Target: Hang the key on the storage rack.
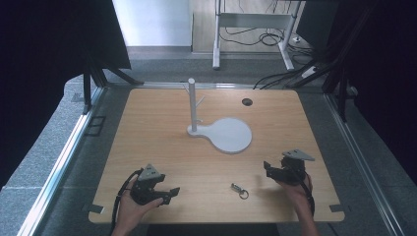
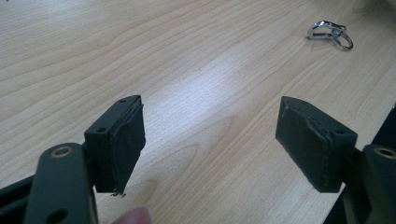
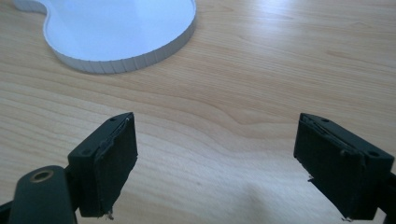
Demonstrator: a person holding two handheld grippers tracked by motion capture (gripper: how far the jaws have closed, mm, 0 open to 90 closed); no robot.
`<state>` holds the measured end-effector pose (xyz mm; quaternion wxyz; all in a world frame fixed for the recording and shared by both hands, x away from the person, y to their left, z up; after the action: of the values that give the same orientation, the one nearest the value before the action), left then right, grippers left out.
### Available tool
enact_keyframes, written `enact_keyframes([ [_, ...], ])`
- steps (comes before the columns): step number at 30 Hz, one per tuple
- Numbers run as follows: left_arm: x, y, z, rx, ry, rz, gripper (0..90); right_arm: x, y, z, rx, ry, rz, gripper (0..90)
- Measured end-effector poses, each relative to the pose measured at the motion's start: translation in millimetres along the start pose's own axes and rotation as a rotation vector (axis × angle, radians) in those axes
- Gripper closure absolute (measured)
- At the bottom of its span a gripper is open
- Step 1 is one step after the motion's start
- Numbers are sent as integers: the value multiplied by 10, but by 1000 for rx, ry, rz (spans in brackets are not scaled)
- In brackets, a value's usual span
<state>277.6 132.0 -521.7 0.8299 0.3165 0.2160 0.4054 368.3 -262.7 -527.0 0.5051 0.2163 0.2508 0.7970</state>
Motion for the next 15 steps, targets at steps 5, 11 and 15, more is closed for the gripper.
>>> enact_keyframes([
  [5, 13, 9, -2, -2, 4, 0, 245, -63, 113, -28, -1, -22, 19, 136],
  [11, 26, 35, 3, -8, 6, -2, 244, -66, 232, 9, -17, 9, 51, 191],
  [15, 30, 30, -2, -6, 7, -2, 243, -64, 256, -3, -12, 14, 70, 262],
])
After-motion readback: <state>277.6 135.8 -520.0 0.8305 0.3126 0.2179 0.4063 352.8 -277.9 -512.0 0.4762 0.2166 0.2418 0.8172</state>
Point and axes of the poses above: each handheld gripper's, and its own axes: y roughly backward along the jaws, z roughly out of its top, x roughly to its left, the point moved 7 cm from there along -y, roughly forward along the jaws, and after that the axes turned 7 degrees about z, right-handed, at the moved point
